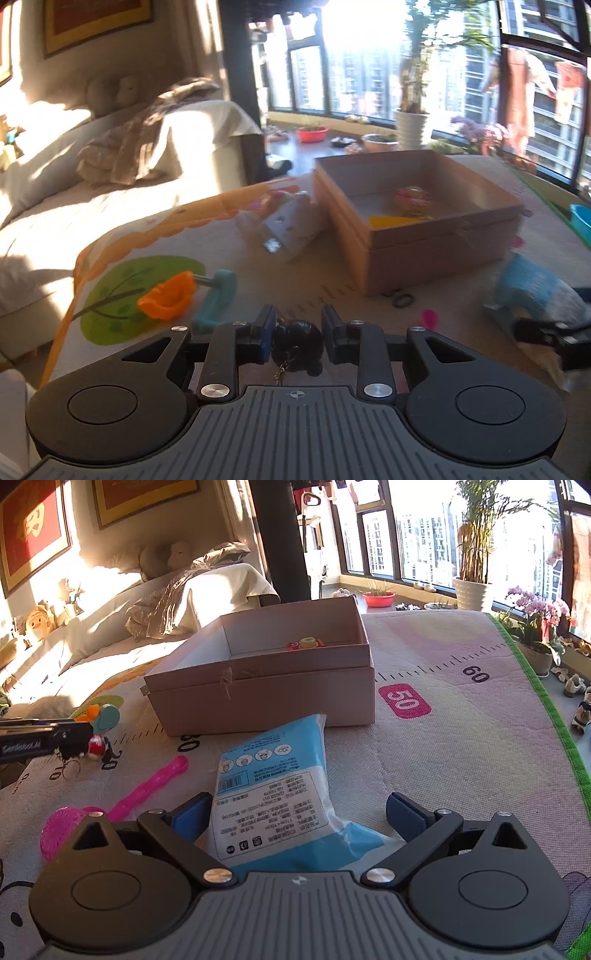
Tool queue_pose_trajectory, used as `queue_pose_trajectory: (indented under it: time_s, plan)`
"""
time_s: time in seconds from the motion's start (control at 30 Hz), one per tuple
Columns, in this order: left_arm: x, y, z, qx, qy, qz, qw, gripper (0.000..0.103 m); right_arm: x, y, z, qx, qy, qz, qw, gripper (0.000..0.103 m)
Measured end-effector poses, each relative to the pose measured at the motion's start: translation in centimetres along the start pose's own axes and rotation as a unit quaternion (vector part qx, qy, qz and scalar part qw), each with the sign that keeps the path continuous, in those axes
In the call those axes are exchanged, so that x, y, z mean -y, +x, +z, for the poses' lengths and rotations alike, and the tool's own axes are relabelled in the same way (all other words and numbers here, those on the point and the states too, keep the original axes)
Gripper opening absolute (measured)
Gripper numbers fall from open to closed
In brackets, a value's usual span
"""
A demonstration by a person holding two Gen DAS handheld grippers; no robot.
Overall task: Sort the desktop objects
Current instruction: 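Grasp the small doll figure with the left gripper and lift it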
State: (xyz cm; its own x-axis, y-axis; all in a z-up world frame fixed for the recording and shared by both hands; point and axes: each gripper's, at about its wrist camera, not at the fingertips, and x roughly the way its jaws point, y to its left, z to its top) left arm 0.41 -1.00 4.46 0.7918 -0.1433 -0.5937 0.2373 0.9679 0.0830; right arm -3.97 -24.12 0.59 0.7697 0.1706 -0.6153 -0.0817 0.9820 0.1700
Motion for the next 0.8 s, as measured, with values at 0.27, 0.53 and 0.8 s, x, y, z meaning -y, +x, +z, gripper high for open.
queue_pose_trajectory:
  time_s: [0.27,0.53,0.8]
  plan:
    - [3.8,-2.3,-3.1,-0.014,0.064,-0.105,0.9923,0.058,0.3,-0.1,0.0,0.004,0.008,0.0,1.0,0.101]
    - [0.0,-0.7,-2.9,-0.035,-0.005,0.015,0.9992,0.077,0.2,-0.1,-0.1,0.006,0.007,0.003,1.0,0.101]
    - [-0.9,2.1,-2.5,-0.073,-0.041,-0.019,0.9963,0.068,-0.2,-0.1,-0.1,0.002,-0.002,0.002,1.0,0.101]
